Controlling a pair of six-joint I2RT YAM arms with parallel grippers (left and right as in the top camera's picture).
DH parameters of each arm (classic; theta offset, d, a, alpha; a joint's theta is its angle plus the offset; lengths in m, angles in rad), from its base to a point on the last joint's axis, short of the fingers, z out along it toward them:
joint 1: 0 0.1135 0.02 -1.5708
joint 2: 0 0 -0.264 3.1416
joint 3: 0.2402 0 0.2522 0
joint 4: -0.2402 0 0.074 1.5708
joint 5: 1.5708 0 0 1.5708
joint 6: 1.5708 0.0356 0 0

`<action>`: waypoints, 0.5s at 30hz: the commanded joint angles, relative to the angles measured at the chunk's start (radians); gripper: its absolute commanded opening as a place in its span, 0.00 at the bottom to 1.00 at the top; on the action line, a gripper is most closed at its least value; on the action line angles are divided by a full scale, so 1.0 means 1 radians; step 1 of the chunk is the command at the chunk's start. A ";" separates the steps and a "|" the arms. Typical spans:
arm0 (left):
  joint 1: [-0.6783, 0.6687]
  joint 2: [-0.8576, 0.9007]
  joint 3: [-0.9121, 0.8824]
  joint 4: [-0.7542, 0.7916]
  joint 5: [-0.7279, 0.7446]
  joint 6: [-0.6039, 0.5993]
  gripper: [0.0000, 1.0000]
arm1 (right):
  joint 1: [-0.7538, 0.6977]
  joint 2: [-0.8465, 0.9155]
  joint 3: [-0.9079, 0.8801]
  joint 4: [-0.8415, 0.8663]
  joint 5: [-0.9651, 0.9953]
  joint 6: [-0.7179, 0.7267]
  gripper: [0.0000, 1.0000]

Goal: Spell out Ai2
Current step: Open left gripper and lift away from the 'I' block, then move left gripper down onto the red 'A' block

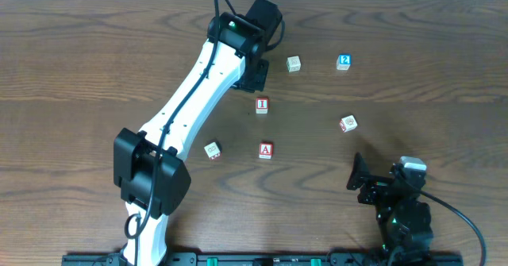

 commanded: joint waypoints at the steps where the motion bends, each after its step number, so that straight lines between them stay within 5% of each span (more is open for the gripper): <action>1: -0.003 -0.007 -0.008 -0.021 -0.011 -0.008 0.24 | -0.005 -0.005 -0.003 0.000 0.003 -0.008 0.99; 7: -0.020 -0.017 -0.009 -0.068 -0.010 -0.003 0.12 | -0.005 -0.005 -0.003 0.000 0.003 -0.008 0.99; 15: -0.020 -0.157 -0.147 0.057 0.000 0.011 0.12 | -0.005 -0.005 -0.003 0.000 0.003 -0.008 0.99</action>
